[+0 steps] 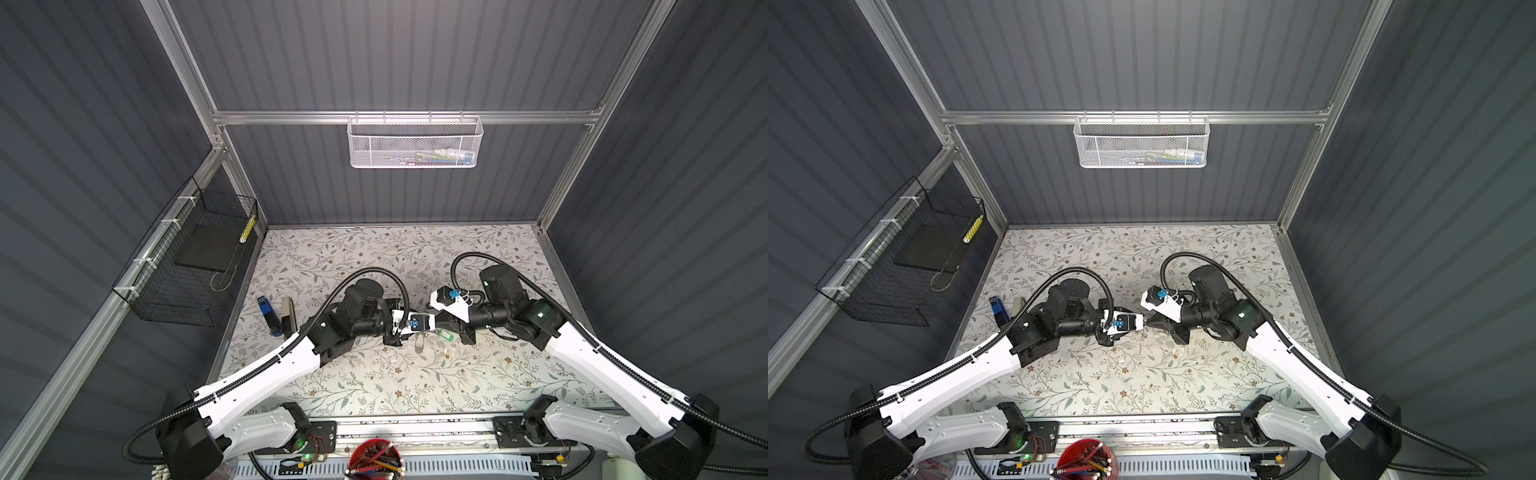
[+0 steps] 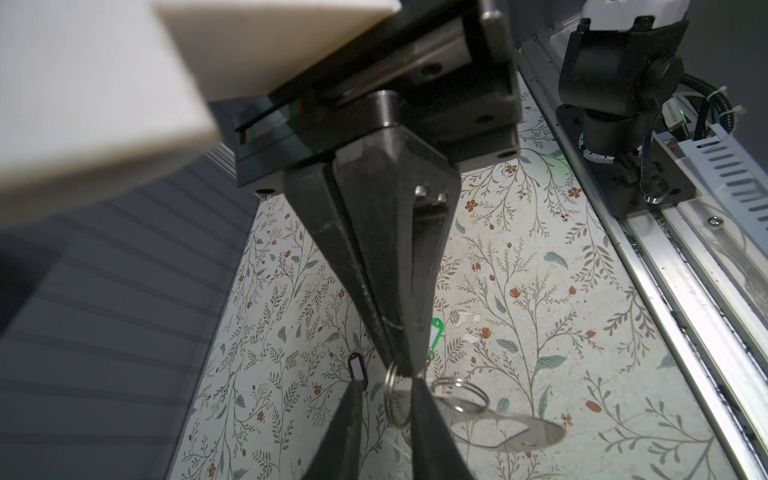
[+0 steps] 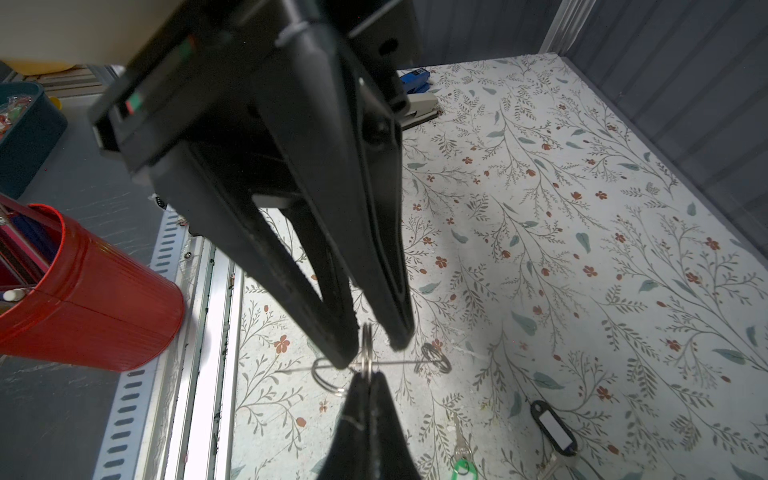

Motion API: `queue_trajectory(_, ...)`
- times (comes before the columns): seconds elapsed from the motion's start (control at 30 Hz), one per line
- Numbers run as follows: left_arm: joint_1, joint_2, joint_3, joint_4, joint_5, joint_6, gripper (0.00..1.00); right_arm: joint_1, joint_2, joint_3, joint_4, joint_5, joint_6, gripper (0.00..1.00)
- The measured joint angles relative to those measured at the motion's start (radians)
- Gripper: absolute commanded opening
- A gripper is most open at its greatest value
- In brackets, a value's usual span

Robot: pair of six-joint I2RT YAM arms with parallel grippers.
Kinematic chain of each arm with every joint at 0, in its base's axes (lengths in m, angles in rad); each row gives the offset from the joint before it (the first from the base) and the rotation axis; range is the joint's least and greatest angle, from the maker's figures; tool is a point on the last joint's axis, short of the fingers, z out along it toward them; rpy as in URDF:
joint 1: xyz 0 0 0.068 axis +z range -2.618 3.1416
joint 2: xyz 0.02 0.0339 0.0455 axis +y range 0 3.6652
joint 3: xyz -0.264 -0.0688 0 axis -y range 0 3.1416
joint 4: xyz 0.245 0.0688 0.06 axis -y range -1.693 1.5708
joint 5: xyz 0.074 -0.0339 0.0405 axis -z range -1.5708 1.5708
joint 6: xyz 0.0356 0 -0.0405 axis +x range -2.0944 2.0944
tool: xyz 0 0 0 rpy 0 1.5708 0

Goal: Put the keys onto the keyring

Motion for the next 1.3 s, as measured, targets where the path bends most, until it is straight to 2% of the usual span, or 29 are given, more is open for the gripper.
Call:
queue_trajectory(0.13,-0.01,0.016,0.014,-0.008,0.0,-0.002,0.17,0.0,0.0,0.0,0.0,0.001,0.0,0.0)
queue_trajectory(0.33,-0.008,0.023,0.03,-0.037,-0.003,-0.009,0.0,0.0,0.0,0.0,-0.006,0.008,-0.011,0.02)
queue_trajectory(0.37,-0.009,0.023,0.032,-0.042,-0.005,-0.013,0.0,0.0,-0.001,0.0,-0.007,0.006,-0.015,0.04)
queue_trajectory(0.43,-0.009,0.025,0.034,-0.042,-0.003,-0.021,0.0,0.0,-0.003,0.0,-0.006,0.009,-0.023,0.18)
queue_trajectory(0.53,-0.01,0.026,0.034,-0.037,-0.002,-0.049,0.0,-0.001,-0.016,-0.006,0.003,0.026,-0.032,0.26)
queue_trajectory(0.67,-0.01,0.023,0.032,-0.014,0.014,-0.103,0.0,-0.004,-0.113,-0.072,0.04,0.071,-0.05,0.37)
queue_trajectory(0.93,0.019,-0.007,-0.051,0.17,0.156,-0.244,0.0,-0.047,-0.338,-0.24,0.188,0.106,-0.003,0.34)
queue_trajectory(1.1,0.056,-0.008,-0.134,0.362,0.255,-0.372,0.0,-0.047,-0.351,-0.274,0.254,0.083,0.047,0.3)
queue_trajectory(1.3,0.064,-0.008,-0.199,0.567,0.317,-0.503,0.0,-0.047,-0.354,-0.307,0.343,0.027,0.11,0.29)
